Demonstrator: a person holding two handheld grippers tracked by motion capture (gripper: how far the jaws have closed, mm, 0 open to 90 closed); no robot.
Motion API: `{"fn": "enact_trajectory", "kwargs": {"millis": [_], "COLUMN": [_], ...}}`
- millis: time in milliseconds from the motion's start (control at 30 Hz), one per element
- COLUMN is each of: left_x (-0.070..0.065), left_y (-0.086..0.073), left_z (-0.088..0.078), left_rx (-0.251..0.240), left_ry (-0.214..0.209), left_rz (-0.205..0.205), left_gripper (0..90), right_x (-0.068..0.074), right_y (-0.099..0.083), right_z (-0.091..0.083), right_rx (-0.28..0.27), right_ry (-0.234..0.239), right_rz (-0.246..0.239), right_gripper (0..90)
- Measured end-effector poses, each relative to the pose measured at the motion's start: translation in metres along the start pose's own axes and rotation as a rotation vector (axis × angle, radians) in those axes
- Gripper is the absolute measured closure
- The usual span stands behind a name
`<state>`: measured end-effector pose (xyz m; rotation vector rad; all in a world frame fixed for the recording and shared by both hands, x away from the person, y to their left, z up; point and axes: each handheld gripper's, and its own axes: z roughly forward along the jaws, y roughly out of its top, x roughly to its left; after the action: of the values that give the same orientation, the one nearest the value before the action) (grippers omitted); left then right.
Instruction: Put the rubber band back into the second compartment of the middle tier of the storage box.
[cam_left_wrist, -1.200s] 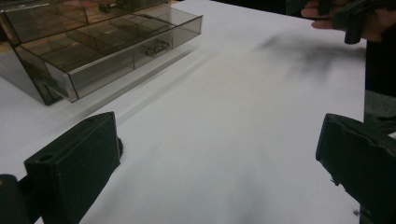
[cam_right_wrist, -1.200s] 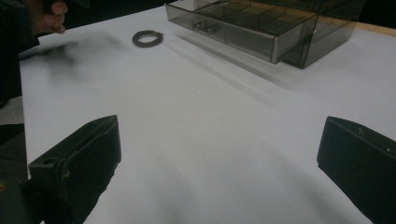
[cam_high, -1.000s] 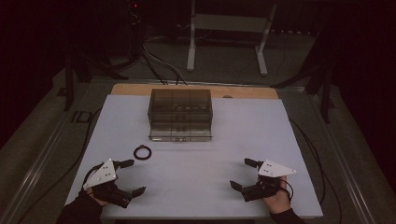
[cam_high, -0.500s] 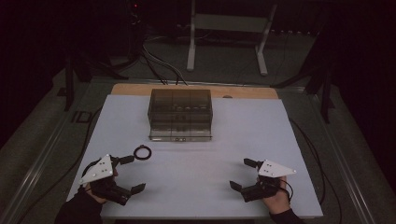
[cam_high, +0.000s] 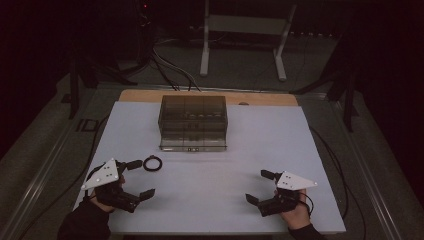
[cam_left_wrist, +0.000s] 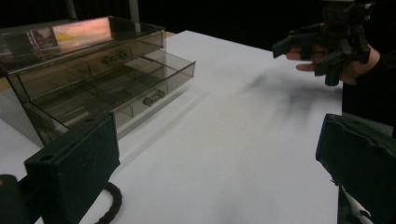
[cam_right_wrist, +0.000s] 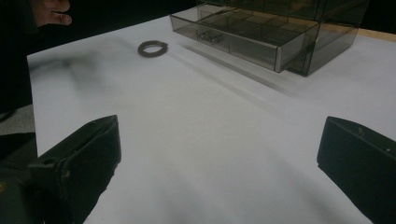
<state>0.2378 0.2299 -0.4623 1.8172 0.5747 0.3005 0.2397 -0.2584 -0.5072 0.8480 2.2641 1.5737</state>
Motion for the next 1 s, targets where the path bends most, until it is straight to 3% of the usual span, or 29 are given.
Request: {"fn": "enact_trajectory", "kwargs": {"millis": [200, 667, 1000], "left_x": [0.006, 0.013, 0.028], "left_y": [0.004, 0.007, 0.006], "left_z": [0.002, 0.013, 0.017], "left_rx": [-0.014, 0.012, 0.020], "left_ry": [0.032, 0.101, 0.144], "left_rz": [-0.014, -0.014, -0.036], "left_gripper": [0.3, 0.2, 0.2], "right_x": [-0.001, 0.000, 0.001], "right_y": [0.000, 0.001, 0.001], "right_z": [0.000, -0.001, -0.001], "right_rx": [-0.007, -0.012, -0.011], "right_ry": [0.006, 0.008, 0.007], "right_rz": [0.008, 0.009, 0.003], "right_gripper": [0.0, 0.0, 0.0]}}
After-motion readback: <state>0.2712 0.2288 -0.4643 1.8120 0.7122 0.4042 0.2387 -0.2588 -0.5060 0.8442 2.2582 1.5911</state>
